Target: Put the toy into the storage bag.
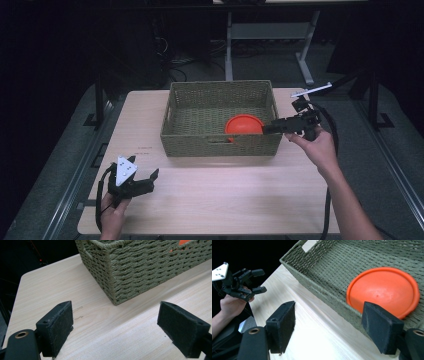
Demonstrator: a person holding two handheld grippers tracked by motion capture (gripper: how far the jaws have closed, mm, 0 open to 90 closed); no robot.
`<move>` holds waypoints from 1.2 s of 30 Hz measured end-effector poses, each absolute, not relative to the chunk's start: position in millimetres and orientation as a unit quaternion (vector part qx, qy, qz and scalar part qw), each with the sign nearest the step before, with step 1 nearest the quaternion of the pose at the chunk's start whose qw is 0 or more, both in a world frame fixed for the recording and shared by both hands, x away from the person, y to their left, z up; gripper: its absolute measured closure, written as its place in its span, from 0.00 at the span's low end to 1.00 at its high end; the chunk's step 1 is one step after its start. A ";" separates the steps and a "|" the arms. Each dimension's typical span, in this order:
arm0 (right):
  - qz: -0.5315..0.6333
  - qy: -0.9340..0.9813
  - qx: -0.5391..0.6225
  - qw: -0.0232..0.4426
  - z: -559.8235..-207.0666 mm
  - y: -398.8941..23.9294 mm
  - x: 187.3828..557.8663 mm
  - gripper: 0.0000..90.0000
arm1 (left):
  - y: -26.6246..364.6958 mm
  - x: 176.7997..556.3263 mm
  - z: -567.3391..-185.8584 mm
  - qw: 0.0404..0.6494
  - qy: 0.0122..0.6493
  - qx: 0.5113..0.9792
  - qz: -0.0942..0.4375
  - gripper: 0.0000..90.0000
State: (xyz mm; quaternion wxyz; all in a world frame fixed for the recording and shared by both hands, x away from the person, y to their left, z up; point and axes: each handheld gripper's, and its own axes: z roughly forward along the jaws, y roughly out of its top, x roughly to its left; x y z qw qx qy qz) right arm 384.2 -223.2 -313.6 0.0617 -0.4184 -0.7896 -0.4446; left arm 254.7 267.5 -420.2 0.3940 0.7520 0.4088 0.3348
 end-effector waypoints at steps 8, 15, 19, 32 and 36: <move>-0.449 -0.789 -0.415 0.065 -321.0 -233.0 374.0 0.29 | 267.2 254.5 -420.2 0.393 0.408 0.752 0.335 0.14; -0.443 -0.790 -0.418 0.064 -330.4 -238.8 366.7 0.29 | 267.4 254.6 -420.2 0.393 0.409 0.752 0.335 0.14; -0.444 -0.787 -0.423 0.066 -336.0 -242.3 363.8 0.29 | 267.4 254.6 -420.2 0.393 0.409 0.752 0.335 0.14; -0.443 -0.780 -0.433 0.081 -359.1 -253.5 350.9 0.28 | 266.5 254.1 -420.3 0.393 0.410 0.753 0.333 0.14; -0.443 -0.779 -0.435 0.082 -366.5 -257.5 345.5 0.28 | 266.3 254.5 -420.5 0.393 0.407 0.753 0.334 0.14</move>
